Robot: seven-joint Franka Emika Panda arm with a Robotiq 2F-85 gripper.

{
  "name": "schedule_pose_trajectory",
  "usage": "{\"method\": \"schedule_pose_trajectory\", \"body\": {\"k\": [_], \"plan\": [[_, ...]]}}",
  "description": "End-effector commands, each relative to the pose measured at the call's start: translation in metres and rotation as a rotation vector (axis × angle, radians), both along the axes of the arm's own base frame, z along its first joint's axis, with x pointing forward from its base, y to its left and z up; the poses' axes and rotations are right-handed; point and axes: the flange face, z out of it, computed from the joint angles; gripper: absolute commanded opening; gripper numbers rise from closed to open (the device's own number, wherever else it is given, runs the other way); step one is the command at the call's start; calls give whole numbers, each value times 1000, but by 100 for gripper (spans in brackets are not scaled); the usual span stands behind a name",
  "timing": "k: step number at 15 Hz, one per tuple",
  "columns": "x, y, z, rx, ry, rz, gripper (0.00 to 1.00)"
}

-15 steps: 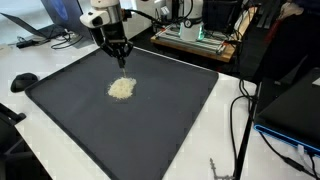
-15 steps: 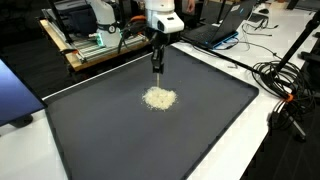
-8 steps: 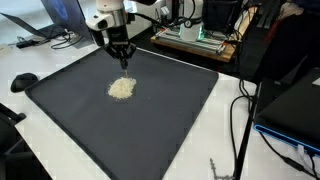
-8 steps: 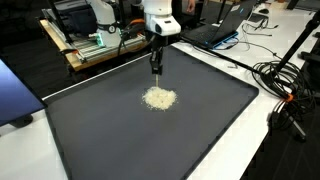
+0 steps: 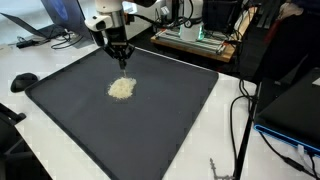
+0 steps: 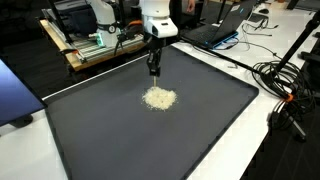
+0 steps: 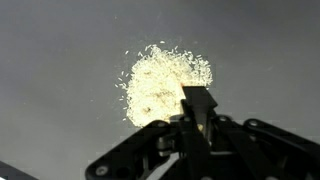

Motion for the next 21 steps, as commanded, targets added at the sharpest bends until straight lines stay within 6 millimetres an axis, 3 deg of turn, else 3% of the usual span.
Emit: {"method": "schedule_pose_trajectory", "body": {"k": [1,12,21], "plan": [[5,0,-8,-22,-10,-17,3],[18,-3,-36,-43,-5,-60,3],[14,0,-47,-44,24,-42,3]]}}
